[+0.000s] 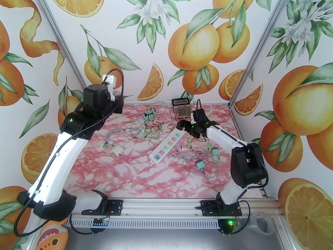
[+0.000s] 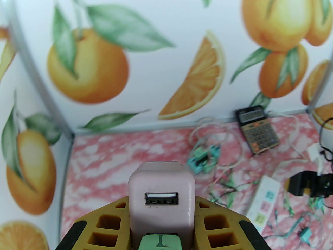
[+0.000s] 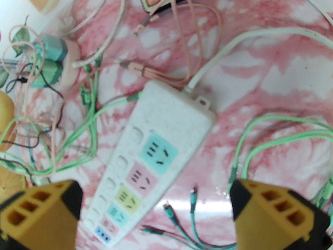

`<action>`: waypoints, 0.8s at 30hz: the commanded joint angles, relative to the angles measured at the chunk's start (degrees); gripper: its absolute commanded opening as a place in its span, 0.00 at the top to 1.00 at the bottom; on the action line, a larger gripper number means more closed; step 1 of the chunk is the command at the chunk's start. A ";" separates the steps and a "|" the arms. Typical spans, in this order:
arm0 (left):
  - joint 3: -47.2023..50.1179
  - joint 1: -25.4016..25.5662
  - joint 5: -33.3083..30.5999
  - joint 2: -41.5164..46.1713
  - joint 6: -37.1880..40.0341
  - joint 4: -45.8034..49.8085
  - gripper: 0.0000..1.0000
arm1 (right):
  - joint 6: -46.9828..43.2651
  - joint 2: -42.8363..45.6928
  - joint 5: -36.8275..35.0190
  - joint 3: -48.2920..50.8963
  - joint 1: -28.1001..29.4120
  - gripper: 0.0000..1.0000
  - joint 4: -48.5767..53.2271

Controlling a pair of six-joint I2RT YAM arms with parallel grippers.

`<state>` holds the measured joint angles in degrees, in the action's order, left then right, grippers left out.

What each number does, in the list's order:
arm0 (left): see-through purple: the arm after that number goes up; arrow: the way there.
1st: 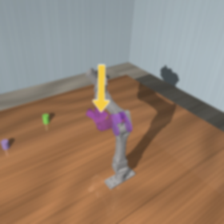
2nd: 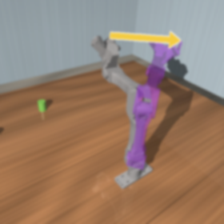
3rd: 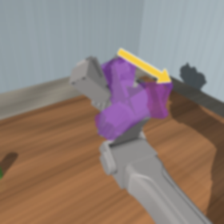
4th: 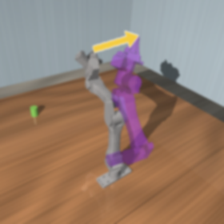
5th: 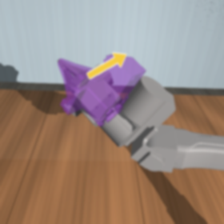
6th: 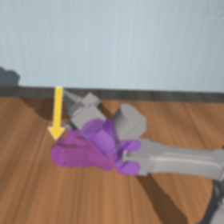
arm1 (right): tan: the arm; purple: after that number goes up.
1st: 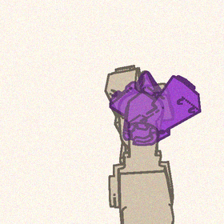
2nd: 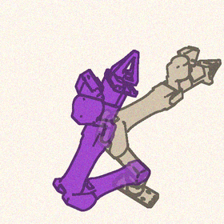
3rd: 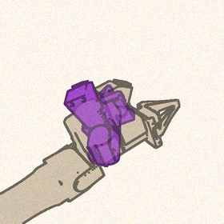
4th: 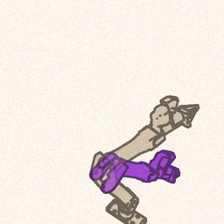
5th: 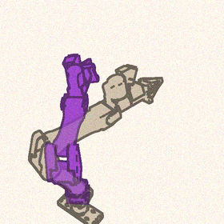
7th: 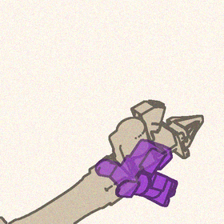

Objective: Pull the plug off the socket

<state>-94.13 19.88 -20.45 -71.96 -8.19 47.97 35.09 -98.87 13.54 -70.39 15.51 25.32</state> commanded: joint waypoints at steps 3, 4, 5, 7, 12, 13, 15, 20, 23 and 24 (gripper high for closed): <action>13.60 -6.67 -3.84 9.95 -11.26 1.25 0.87 | -0.11 -3.35 0.87 -3.57 1.25 0.00 -0.89; 16.76 -7.74 -3.31 11.92 -13.08 0.88 0.87 | 0.03 -3.81 1.04 -4.08 1.43 0.00 -0.91; 19.47 -8.65 -3.11 13.36 -14.79 0.82 0.87 | 0.06 -4.21 1.05 -4.52 1.62 0.00 -0.87; 25.54 -10.39 -3.55 16.38 -19.64 1.16 0.87 | 0.01 -4.99 1.20 -5.34 1.97 0.00 -0.83; 38.98 -14.09 -3.02 22.54 -30.35 1.53 0.86 | -0.12 -6.07 1.16 -6.56 2.42 0.00 -0.35; 41.18 -14.80 -2.56 23.65 -32.68 1.90 0.86 | -0.25 -6.15 1.02 -6.45 2.42 0.00 -0.29; 46.11 -15.44 -0.32 25.76 -34.83 -0.34 0.85 | -0.37 -6.24 0.96 -6.27 2.47 0.00 -0.28; 55.10 -16.27 5.45 25.64 -39.93 -6.37 0.82 | -0.46 -6.42 1.23 -5.76 2.55 0.00 -0.41; 58.87 -16.28 7.25 22.85 -42.52 -10.75 0.80 | -0.36 -6.34 1.29 -5.37 2.60 0.00 -0.62; 60.18 -16.35 8.14 21.86 -42.45 -13.48 0.79 | -0.31 -6.24 1.30 -5.29 2.60 0.00 -0.54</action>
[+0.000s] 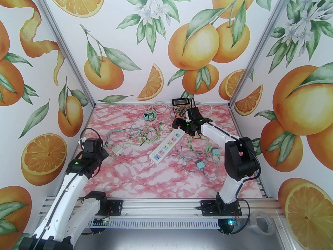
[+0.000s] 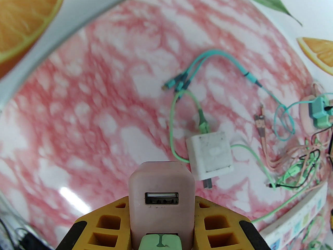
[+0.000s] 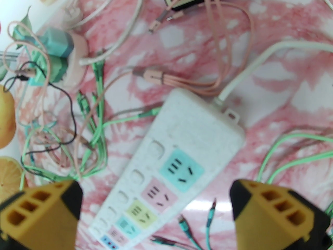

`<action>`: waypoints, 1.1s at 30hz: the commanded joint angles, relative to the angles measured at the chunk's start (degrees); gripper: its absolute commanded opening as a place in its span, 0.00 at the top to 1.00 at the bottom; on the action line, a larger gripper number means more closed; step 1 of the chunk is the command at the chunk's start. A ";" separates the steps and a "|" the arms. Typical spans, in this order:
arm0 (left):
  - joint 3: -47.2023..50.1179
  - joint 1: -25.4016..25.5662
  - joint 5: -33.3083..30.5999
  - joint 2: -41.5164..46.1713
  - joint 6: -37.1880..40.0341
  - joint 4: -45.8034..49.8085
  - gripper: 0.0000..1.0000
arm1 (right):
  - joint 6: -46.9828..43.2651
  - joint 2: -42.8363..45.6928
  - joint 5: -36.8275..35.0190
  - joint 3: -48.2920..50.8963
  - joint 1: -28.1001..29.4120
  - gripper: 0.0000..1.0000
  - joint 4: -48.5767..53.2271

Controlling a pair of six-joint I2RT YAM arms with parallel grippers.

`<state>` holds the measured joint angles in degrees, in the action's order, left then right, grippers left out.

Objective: Pull the plug off the socket

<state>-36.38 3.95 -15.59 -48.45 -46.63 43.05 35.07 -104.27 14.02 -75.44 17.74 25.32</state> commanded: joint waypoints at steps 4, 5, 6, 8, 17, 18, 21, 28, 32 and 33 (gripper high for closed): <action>3.47 -0.58 4.29 -7.56 -5.04 -12.86 0.78 | -0.44 -0.35 0.74 0.44 0.45 0.00 -0.55; 3.42 -0.76 4.77 -8.99 -5.13 -13.61 0.78 | -0.41 -0.20 0.76 0.67 0.50 0.00 -0.62; 3.28 -0.93 5.40 -10.81 -5.29 -14.67 0.78 | -0.35 -0.04 0.76 1.10 0.46 0.00 -0.82; 3.01 -1.18 6.22 -13.96 -5.64 -16.36 0.76 | -0.14 0.12 0.89 1.69 0.46 0.00 -1.12; 2.03 -1.37 5.26 -22.36 -6.54 -16.30 0.49 | -0.16 1.68 0.83 3.87 0.54 0.00 -1.43; 1.90 -1.39 5.39 -22.56 -6.71 -15.96 0.45 | -0.21 1.78 0.83 4.13 0.54 0.00 -1.48; 0.77 -1.35 4.97 -22.14 -6.28 -13.94 0.32 | -0.23 2.14 0.83 4.60 0.54 0.00 -1.66; -5.95 -1.39 -0.67 -16.24 -6.13 -1.13 0.00 | -0.55 2.59 0.57 4.34 0.55 0.00 -1.55; -9.75 -1.33 -1.45 -13.44 -5.15 1.51 0.00 | -1.03 2.83 0.49 3.81 0.55 0.00 -1.17; -11.07 -1.36 -1.50 -13.47 -4.78 2.26 0.00 | -1.27 2.97 0.33 3.55 0.54 0.00 -1.00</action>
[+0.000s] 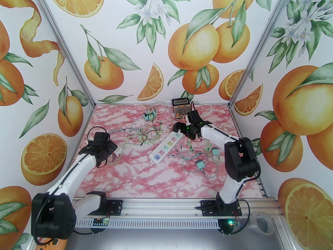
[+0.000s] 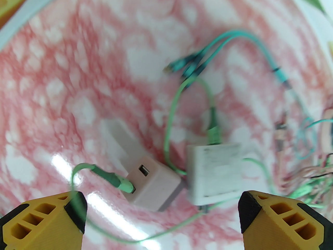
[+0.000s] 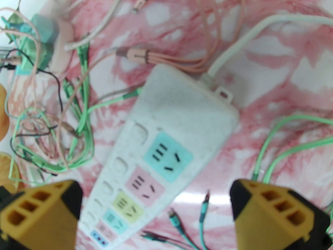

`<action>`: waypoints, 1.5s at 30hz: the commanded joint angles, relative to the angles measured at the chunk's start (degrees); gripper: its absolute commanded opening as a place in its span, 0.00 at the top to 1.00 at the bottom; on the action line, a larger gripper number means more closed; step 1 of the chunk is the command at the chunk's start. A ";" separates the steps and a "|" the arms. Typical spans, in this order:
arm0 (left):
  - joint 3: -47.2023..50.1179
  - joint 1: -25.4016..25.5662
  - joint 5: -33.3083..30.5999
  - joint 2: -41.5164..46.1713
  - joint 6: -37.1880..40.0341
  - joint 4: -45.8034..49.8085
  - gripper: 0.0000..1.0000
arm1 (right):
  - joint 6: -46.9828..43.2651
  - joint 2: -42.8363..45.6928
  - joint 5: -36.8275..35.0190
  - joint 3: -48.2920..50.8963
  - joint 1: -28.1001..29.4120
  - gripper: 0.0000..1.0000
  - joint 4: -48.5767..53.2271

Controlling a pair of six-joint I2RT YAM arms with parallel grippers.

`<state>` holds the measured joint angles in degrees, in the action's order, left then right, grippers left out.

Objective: Pull the plug off the socket

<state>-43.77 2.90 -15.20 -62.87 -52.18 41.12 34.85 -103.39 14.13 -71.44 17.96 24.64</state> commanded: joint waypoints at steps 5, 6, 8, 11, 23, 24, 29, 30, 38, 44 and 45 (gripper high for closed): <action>-11.22 0.61 -4.49 -1.04 1.80 9.63 0.00 | -2.25 3.49 -1.24 -0.82 0.33 0.00 0.93; -12.38 0.91 -4.74 -1.27 2.25 9.80 0.00 | -2.39 3.80 -1.53 -0.70 0.33 0.00 1.06; -14.42 1.38 -4.78 -1.58 3.50 9.20 0.00 | -2.68 4.29 -1.66 -0.46 0.33 0.00 0.97; -17.38 3.12 -3.42 -3.21 7.61 5.50 0.00 | -2.87 4.68 -1.57 0.03 0.33 0.00 0.63; -33.16 7.02 16.43 -25.68 22.52 -7.63 0.00 | -1.06 5.56 0.19 -0.14 0.51 0.00 -1.82; -34.16 7.13 17.82 -27.32 23.65 -8.17 0.00 | -1.01 5.57 0.19 -0.25 0.50 0.00 -1.85; -45.35 7.25 21.96 -40.06 29.04 -6.85 0.00 | -0.95 4.72 -0.73 -3.57 1.24 0.00 0.70; -46.28 7.28 22.28 -41.50 29.25 -7.46 0.00 | -0.91 4.46 -0.92 -4.12 1.40 0.00 0.88; -55.06 7.22 23.44 -53.82 30.98 -9.49 0.02 | 1.59 -0.48 -4.95 -11.38 6.52 0.00 3.36; -58.33 7.10 26.28 -59.66 31.06 -10.91 0.06 | 3.83 -7.92 -5.83 -21.00 12.87 0.00 7.99; -58.36 6.96 26.42 -60.04 30.92 -11.12 0.07 | 3.99 -8.57 -5.61 -21.43 14.33 0.00 7.59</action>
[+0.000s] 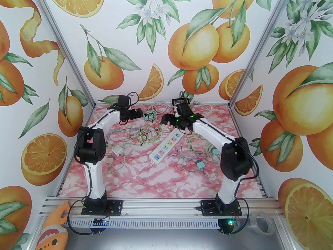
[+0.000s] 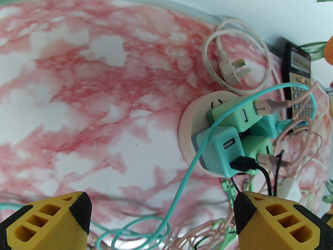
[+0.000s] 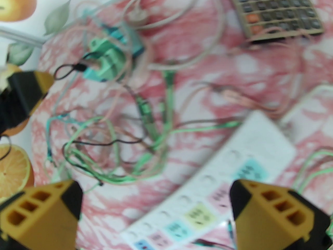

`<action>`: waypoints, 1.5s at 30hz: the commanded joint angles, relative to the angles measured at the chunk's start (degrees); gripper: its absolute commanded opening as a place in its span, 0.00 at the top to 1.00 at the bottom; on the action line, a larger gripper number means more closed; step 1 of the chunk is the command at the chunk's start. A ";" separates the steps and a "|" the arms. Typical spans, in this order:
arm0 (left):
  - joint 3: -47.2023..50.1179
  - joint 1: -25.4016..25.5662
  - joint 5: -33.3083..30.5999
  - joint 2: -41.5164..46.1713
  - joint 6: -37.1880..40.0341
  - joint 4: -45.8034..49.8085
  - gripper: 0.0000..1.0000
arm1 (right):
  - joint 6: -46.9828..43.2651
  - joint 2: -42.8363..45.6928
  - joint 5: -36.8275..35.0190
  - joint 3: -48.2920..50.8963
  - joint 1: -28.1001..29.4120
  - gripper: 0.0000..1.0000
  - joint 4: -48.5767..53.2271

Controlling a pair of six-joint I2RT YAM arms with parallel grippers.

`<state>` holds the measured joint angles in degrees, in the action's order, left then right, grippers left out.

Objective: Pull the plug off the socket

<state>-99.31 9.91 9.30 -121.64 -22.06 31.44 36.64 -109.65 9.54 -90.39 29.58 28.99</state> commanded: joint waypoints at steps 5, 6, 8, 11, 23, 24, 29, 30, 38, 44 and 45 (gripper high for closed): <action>-3.13 -0.75 1.00 -1.68 -0.15 -1.19 0.10 | 1.27 -7.95 2.65 -6.08 7.89 0.00 5.91; -2.83 -0.79 1.13 -1.51 -0.35 -1.60 0.10 | 1.27 -8.43 3.76 -5.72 8.56 0.00 5.33; -3.29 -1.08 1.85 -1.98 -0.38 -1.79 0.12 | 1.54 -8.48 5.06 -3.13 9.85 0.00 2.84; -6.14 -1.27 1.91 -3.32 -0.35 0.99 0.14 | 2.14 -9.84 6.70 -0.67 10.85 0.00 1.38; -6.14 -1.29 3.64 -2.62 -0.13 1.04 0.14 | -3.42 -8.66 1.95 7.69 5.67 0.00 8.84; -6.02 -1.16 3.90 -2.62 -0.13 0.85 0.14 | -3.91 -8.00 1.53 8.58 4.67 0.00 9.31; -5.99 -0.49 4.80 -2.54 1.63 0.29 0.14 | -8.34 -4.91 -2.98 12.50 -1.98 0.00 13.61; -5.94 -0.36 5.06 -2.54 1.98 0.22 0.14 | -9.11 -4.61 -3.51 12.83 -3.15 0.00 14.34; -10.61 -0.76 4.93 -7.34 1.07 -0.55 0.24 | -11.96 -1.03 -2.60 9.11 -6.07 0.00 15.22; -21.99 -1.83 6.43 -16.88 -3.02 -1.00 0.35 | -9.65 -0.43 -2.11 4.54 -3.80 0.00 14.94; -24.25 -1.77 7.08 -18.54 -3.04 -0.61 0.36 | -9.22 -0.58 -1.93 4.02 -3.45 0.00 14.79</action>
<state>-118.54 8.60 14.63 -136.53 -23.40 31.48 26.28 -111.37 8.54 -83.48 24.88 42.44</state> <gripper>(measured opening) 0.647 0.997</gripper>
